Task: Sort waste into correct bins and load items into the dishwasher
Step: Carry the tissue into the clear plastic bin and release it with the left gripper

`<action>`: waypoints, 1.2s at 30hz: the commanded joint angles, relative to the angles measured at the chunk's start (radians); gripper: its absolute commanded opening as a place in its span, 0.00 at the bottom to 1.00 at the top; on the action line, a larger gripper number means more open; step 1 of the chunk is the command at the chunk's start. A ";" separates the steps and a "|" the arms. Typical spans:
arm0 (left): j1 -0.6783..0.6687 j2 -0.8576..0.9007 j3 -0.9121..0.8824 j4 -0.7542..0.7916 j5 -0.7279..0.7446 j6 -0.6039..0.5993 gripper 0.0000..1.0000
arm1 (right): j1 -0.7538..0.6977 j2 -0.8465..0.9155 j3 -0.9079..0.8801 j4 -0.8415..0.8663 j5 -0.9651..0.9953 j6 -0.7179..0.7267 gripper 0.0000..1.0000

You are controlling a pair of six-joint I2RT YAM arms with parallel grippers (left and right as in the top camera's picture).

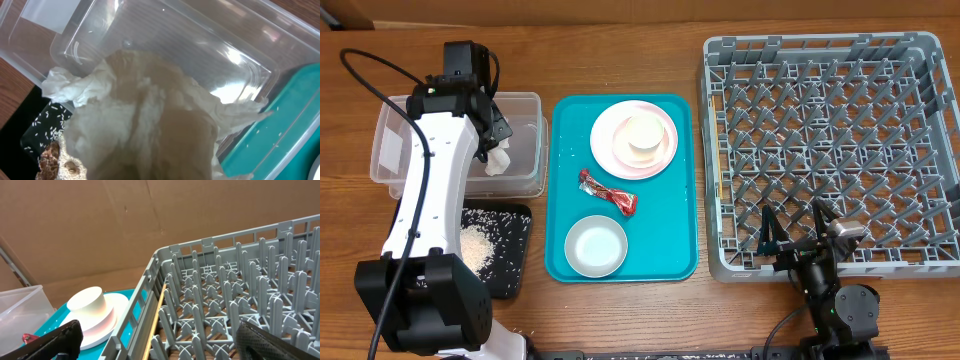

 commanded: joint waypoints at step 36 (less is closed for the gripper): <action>0.006 -0.002 -0.237 0.272 0.013 0.064 0.54 | -0.003 -0.008 -0.011 0.006 0.001 0.001 1.00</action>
